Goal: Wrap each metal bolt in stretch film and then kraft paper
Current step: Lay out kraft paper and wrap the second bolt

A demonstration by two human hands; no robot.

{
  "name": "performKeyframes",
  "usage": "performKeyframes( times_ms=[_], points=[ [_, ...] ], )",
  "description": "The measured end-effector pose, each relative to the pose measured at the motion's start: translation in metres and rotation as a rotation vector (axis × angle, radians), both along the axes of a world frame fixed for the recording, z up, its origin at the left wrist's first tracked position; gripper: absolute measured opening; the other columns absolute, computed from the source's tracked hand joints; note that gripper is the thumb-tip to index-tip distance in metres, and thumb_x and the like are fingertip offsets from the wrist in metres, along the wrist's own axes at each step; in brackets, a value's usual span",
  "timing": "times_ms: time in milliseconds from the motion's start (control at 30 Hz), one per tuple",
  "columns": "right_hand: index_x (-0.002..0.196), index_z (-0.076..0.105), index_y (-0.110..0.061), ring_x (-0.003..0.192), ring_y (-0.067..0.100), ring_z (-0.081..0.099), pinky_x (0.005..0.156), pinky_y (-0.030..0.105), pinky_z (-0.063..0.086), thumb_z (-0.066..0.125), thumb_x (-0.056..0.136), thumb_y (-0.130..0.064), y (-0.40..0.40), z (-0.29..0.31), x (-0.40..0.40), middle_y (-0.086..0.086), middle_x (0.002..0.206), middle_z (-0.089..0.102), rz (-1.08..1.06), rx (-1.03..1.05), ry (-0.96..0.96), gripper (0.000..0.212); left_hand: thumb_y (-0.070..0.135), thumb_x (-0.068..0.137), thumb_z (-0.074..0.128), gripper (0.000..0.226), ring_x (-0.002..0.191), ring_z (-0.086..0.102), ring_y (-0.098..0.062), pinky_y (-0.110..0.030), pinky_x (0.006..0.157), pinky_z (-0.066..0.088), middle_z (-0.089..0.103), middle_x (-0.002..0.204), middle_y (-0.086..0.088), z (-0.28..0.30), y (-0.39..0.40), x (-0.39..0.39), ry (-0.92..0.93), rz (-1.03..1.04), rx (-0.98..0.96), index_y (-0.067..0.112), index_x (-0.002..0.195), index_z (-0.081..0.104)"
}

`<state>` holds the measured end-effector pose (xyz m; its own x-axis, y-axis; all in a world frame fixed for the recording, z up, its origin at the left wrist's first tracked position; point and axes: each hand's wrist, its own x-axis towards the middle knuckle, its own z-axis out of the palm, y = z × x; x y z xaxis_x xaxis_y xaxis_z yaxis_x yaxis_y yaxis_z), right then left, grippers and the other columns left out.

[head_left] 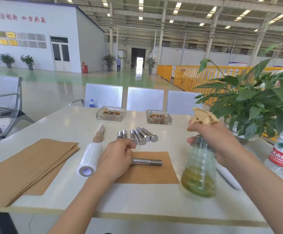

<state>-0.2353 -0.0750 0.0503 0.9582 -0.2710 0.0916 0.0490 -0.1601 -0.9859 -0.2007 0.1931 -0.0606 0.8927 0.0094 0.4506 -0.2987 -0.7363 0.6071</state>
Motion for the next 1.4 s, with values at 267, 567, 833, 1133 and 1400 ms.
performKeyframes(
  times_ms=[267, 567, 833, 1133, 1400],
  points=[
    [0.088, 0.057, -0.02, 0.072, 0.018, 0.067, 0.065, 0.034, 0.042, 0.065, 0.091, -0.027, -0.023, -0.038, 0.066, 0.003, 0.083, 0.07, -0.418, -0.258, -0.256, 0.012, 0.022, 0.095, 0.041, 0.038, 0.128, 0.05, -0.034, -0.043, 0.107, 0.041, 0.06, 0.131, -0.009, 0.026, -0.033, 0.047, 0.368, -0.133, 0.508, 0.03, 0.123, 0.066],
    [0.119, 0.047, -0.032, 0.099, 0.026, 0.058, 0.081, 0.04, 0.046, 0.073, 0.081, -0.053, -0.035, -0.069, 0.047, -0.004, 0.1, 0.061, -0.269, -0.579, -0.023, 0.051, 0.027, 0.094, 0.057, 0.021, 0.106, 0.063, -0.024, -0.036, 0.095, 0.053, 0.069, 0.111, -0.003, 0.029, -0.034, 0.067, 0.438, -0.216, 0.583, 0.021, 0.108, 0.072],
    [0.139, 0.052, -0.014, 0.116, 0.034, 0.058, 0.093, 0.043, 0.047, 0.075, 0.086, -0.052, -0.038, -0.083, 0.027, 0.011, 0.122, 0.065, -0.234, -0.791, 0.178, 0.068, 0.02, 0.083, 0.069, 0.01, 0.087, 0.063, -0.005, -0.028, 0.077, 0.054, 0.069, 0.082, 0.015, 0.034, -0.014, 0.045, 0.236, -0.312, 0.414, 0.03, 0.08, 0.07],
    [0.097, 0.061, -0.037, 0.083, 0.004, 0.058, 0.069, 0.027, 0.042, 0.064, 0.09, -0.03, 0.005, -0.074, -0.015, -0.017, 0.093, 0.067, -0.249, -0.789, -0.263, 0.011, 0.028, 0.09, 0.059, 0.01, 0.09, 0.057, -0.014, -0.036, 0.071, 0.051, 0.044, 0.09, 0.018, 0.02, -0.008, 0.011, -0.109, -0.325, 0.573, 0.036, 0.096, 0.06],
    [0.107, 0.066, -0.04, 0.098, 0.006, 0.051, 0.09, 0.03, 0.045, 0.063, 0.092, -0.03, 0.046, -0.093, 0.032, -0.018, 0.095, 0.062, 0.298, -1.073, -0.249, 0.018, 0.025, 0.085, 0.065, 0.005, 0.08, 0.059, -0.016, -0.024, 0.06, 0.03, 0.058, 0.084, 0.01, 0.003, -0.011, -0.008, -0.293, -0.311, 0.687, 0.029, 0.088, 0.065]
  ],
)
